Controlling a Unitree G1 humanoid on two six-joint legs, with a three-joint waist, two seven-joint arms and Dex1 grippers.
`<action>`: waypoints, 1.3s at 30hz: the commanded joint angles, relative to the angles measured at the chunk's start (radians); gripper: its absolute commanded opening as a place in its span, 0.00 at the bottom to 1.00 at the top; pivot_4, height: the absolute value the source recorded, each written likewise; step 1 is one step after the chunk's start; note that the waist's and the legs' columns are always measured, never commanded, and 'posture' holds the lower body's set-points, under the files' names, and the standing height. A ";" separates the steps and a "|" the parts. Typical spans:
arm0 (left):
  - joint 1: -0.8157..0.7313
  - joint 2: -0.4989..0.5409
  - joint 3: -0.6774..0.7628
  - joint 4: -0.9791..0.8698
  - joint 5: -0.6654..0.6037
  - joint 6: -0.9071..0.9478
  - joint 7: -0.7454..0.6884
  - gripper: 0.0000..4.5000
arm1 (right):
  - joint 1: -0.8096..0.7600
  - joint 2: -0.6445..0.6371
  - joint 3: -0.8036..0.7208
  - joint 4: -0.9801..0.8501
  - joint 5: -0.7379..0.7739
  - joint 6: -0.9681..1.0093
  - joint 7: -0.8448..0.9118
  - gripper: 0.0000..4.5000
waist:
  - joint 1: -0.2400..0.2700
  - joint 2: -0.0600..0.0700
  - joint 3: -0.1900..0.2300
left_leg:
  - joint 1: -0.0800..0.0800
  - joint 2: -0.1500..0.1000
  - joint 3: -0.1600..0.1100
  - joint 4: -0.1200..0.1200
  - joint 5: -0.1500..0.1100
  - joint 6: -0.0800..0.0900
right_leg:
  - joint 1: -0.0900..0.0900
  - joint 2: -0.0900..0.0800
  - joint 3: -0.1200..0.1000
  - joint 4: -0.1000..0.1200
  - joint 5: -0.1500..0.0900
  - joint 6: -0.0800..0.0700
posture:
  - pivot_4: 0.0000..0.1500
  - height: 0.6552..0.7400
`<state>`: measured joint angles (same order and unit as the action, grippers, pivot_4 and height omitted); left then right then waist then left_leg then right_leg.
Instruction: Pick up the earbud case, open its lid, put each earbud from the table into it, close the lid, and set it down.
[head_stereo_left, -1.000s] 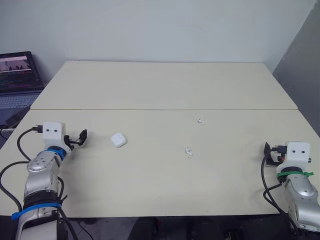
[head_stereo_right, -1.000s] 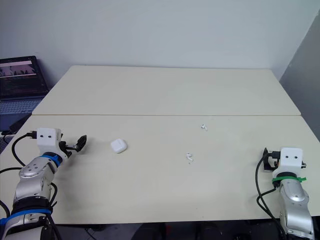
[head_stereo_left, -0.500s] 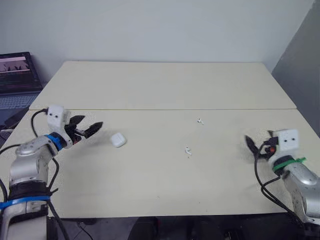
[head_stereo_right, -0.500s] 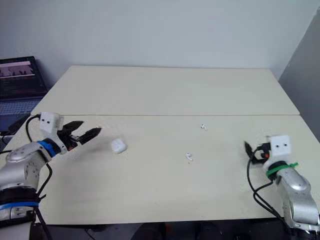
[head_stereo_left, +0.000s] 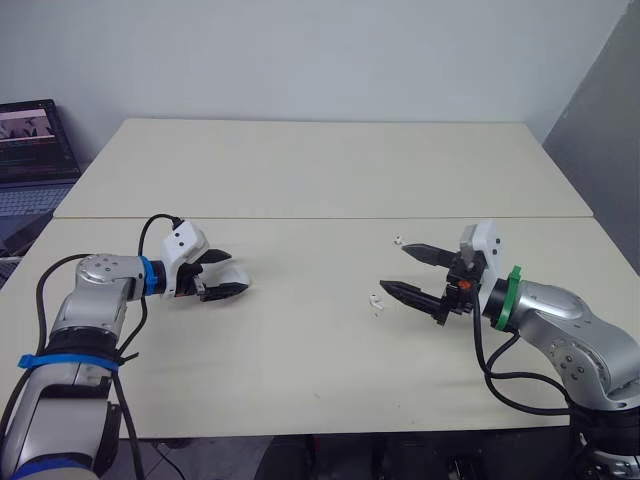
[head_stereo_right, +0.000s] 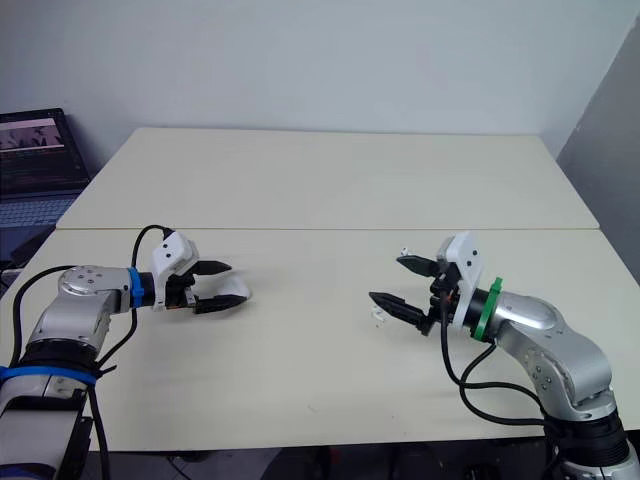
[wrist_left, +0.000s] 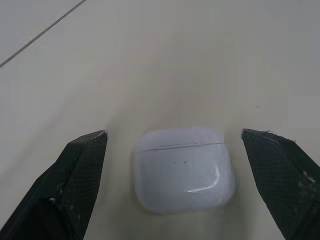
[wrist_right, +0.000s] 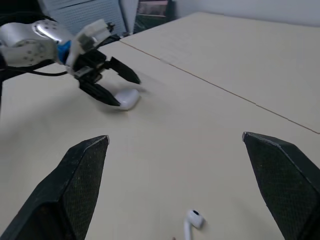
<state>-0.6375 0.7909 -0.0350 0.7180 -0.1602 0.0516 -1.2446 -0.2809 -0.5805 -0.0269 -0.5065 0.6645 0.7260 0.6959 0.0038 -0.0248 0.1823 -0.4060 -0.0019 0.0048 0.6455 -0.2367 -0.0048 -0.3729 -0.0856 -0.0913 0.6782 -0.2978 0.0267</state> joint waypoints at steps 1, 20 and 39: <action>-0.009 -0.003 0.000 0.011 0.012 -0.007 -0.015 1.00 | -0.014 -0.015 -0.014 -0.046 0.021 0.006 -0.003 1.00 | -0.001 0.000 0.000 | 0.000 0.000 0.000 0.000 0.000 0.000 | 0.000 0.000 0.000 0.000 0.000 0.000 | 1.00 1.00; 0.068 0.005 -0.014 -0.019 0.066 -0.013 -0.031 0.63 | -0.019 -0.035 -0.044 -0.026 -0.005 -0.012 -0.034 1.00 | -0.003 0.000 0.000 | -0.001 0.000 -0.001 0.001 0.000 0.000 | -0.001 0.000 0.000 0.001 0.000 0.000 | 1.00 1.00; -0.082 -0.326 0.000 -0.189 0.093 -1.103 0.223 0.63 | -0.293 0.204 -0.110 0.126 0.256 0.376 -0.364 1.00 | -0.002 -0.002 0.001 | -0.002 0.001 -0.001 0.002 0.001 0.000 | -0.001 -0.001 -0.002 0.002 0.002 -0.003 | 1.00 1.00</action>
<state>-0.6973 0.4658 -0.0378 0.5247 -0.0726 -0.9546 -1.0517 -0.5555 -0.3850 -0.1338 -0.3757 0.8953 1.0863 0.3574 0.0017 -0.0268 0.1835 -0.4079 -0.0011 0.0035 0.6475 -0.2358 -0.0048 -0.3737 -0.0864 -0.0933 0.6799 -0.2957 0.0239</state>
